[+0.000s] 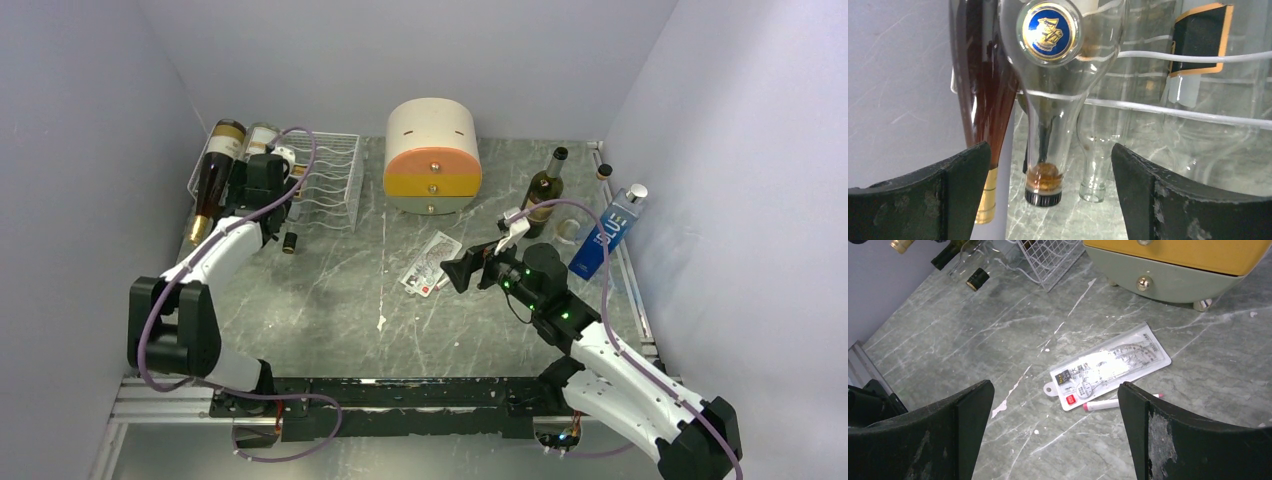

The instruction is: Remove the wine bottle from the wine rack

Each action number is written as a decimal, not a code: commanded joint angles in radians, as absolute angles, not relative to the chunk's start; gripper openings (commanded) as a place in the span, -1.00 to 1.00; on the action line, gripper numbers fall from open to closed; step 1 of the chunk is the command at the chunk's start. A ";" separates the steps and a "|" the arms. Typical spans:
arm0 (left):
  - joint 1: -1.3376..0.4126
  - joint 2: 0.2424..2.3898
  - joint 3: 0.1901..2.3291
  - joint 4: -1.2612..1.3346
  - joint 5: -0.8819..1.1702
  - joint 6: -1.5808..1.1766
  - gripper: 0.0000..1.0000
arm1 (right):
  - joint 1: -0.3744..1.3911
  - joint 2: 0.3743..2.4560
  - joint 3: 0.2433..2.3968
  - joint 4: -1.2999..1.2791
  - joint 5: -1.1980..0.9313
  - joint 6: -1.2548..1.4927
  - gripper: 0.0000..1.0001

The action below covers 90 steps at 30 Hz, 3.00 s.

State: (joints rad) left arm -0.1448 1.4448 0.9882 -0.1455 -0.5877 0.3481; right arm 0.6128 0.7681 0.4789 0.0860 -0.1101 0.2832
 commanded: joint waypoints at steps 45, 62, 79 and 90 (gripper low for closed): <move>-0.087 1.509 1.101 -0.251 -0.535 0.094 -0.86 | 0.618 0.797 0.525 0.049 -0.072 0.281 0.99; 0.046 1.353 1.148 -0.418 0.038 -0.256 -0.86 | 0.624 0.855 0.534 0.092 -0.093 0.386 0.99; 0.348 1.301 0.885 -0.069 0.780 -0.593 -0.86 | 0.684 0.967 0.584 0.121 -0.048 0.426 0.99; 0.395 1.268 0.681 0.406 0.941 -0.830 -0.86 | 0.725 1.030 0.616 0.136 -0.033 0.427 1.00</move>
State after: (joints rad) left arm 0.3923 1.3128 0.7200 0.0792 0.7513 -0.7334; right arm 0.7078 1.0187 0.5758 0.1070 -0.0525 0.4240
